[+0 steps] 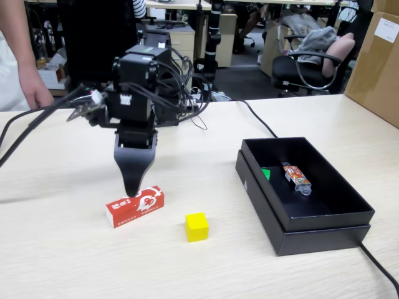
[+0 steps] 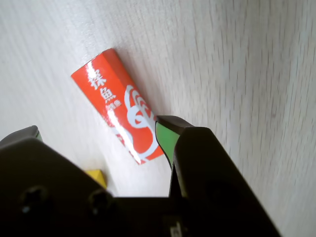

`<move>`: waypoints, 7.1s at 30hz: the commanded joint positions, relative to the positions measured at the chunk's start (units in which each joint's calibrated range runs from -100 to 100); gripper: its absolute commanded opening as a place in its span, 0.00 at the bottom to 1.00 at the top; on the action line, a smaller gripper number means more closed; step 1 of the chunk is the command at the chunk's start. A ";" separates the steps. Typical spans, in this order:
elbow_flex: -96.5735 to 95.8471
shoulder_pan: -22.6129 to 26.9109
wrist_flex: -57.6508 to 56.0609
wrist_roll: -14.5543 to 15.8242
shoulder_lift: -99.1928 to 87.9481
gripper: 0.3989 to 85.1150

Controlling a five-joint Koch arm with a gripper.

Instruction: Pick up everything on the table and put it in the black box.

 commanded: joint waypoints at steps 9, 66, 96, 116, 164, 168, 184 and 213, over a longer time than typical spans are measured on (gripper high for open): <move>4.65 -0.63 -0.16 -0.49 5.50 0.53; 16.52 26.96 -4.57 12.06 -8.61 0.00; 7.73 16.65 -5.09 9.13 -16.87 0.48; 27.04 9.18 -2.32 5.37 18.70 0.51; 28.04 8.45 -3.79 5.23 18.01 0.05; 26.77 10.31 -8.11 5.62 5.27 0.05; 10.81 26.37 -8.37 12.31 -20.09 0.05; -4.87 26.28 -8.11 13.24 -21.35 0.31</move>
